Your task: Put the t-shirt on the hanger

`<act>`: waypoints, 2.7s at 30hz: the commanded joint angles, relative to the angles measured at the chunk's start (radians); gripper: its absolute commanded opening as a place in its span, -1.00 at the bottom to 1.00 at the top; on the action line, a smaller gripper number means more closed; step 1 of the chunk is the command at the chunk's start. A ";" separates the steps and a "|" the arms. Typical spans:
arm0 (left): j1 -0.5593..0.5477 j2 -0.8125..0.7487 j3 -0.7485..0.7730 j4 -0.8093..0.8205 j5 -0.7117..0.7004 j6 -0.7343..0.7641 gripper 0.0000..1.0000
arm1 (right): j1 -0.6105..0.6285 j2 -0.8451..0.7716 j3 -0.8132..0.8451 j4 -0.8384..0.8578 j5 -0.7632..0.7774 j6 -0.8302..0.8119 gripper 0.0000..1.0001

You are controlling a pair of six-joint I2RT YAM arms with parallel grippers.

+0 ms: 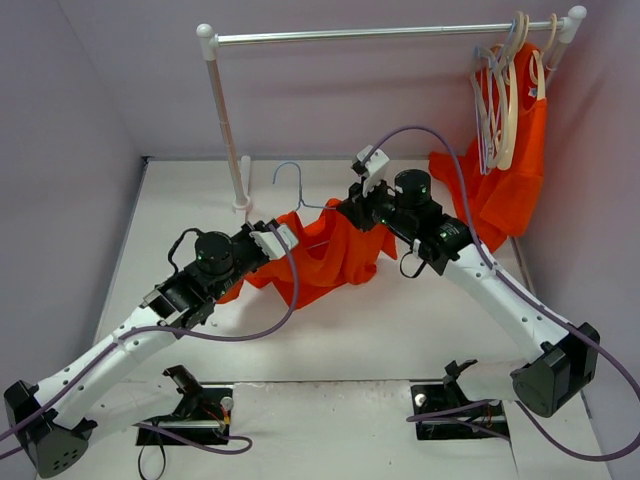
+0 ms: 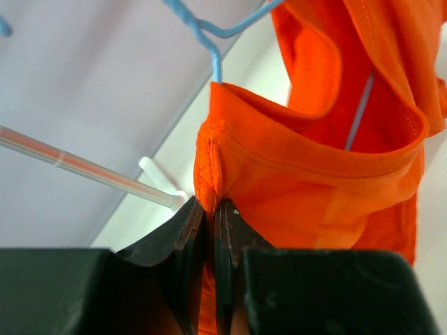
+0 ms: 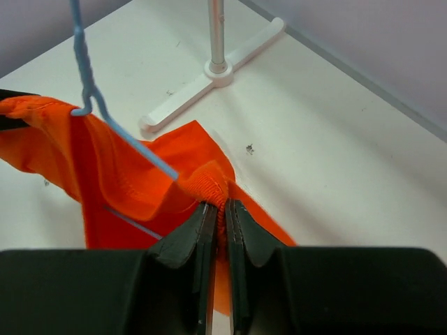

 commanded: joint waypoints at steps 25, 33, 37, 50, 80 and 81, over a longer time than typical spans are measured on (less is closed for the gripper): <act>-0.002 -0.073 -0.114 0.336 0.179 0.031 -1.00 | -0.226 -0.116 0.170 -0.277 -0.226 -0.359 0.22; -0.002 -0.095 -0.120 0.330 0.216 0.021 -1.00 | -0.314 -0.053 0.157 -0.408 -0.434 -0.647 0.29; -0.003 -0.104 -0.125 0.333 0.239 0.017 -1.00 | -0.315 -0.027 0.130 -0.392 -0.411 -0.701 0.29; -0.003 -0.144 -0.109 0.290 0.310 0.009 -1.00 | -0.342 0.019 0.064 -0.322 -0.380 -0.750 0.18; -0.003 -0.113 -0.030 0.231 0.469 -0.009 -1.00 | -0.263 0.001 0.018 -0.248 -0.508 -0.737 -0.05; -0.002 -0.113 -0.030 0.228 0.469 -0.009 -1.00 | -0.257 0.001 0.021 -0.247 -0.511 -0.733 -0.05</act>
